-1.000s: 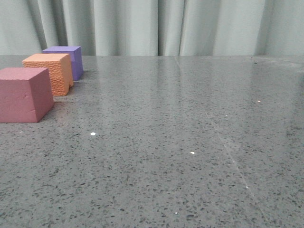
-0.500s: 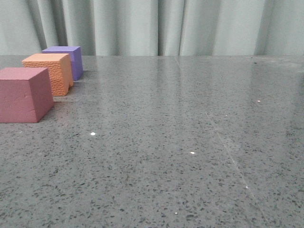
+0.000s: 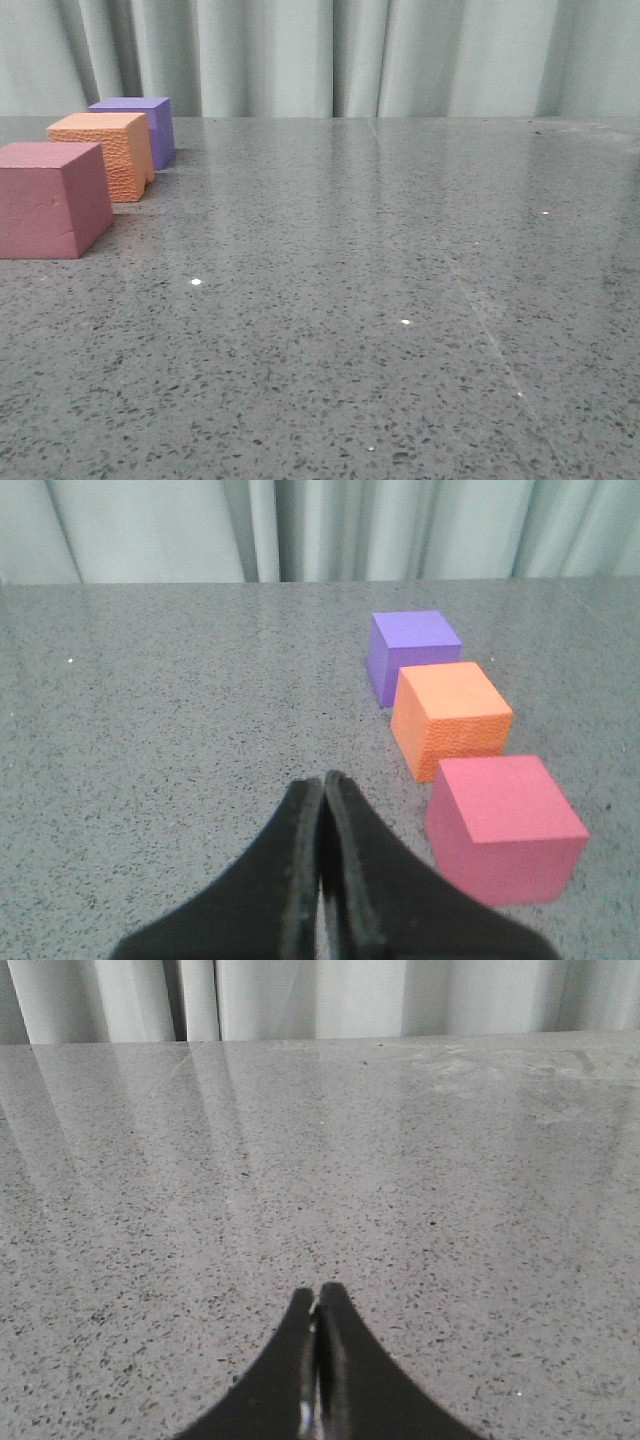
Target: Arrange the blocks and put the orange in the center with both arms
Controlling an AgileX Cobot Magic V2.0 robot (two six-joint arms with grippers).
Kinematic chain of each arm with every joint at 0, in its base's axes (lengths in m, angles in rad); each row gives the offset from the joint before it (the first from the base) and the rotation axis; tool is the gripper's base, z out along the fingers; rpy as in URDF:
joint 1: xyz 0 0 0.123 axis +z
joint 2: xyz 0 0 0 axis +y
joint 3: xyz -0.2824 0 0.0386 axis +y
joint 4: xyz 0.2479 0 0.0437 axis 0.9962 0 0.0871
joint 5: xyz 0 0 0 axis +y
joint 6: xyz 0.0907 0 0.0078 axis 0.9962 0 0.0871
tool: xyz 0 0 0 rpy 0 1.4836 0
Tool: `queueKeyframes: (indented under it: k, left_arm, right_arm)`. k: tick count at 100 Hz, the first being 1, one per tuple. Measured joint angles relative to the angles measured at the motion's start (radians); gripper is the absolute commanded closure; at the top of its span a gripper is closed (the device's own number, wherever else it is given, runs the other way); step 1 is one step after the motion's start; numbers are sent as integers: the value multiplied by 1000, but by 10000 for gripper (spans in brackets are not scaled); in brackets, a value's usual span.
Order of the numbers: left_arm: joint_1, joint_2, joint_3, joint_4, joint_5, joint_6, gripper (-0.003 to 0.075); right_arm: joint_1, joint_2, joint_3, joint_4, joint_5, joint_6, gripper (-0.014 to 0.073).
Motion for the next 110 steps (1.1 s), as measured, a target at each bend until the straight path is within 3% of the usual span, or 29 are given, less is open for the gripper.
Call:
queueKeyframes:
  k: [34,54,83,110]
  left_arm:
    - [193,-196,148,-347,-175,422,739]
    - [341,-297,309,-616,-358,698,739]
    - [400,-391,473,-664,-420,739,739]
    - [389,-391,478,-664,-425,688,739]
  right_arm:
    - [0,0,0,0,0,0,713]
    - [0,0,0,0,0,0,713]
    - [0,0,0,0,0,0,713]
    - [0,0,0,0,0,0,713]
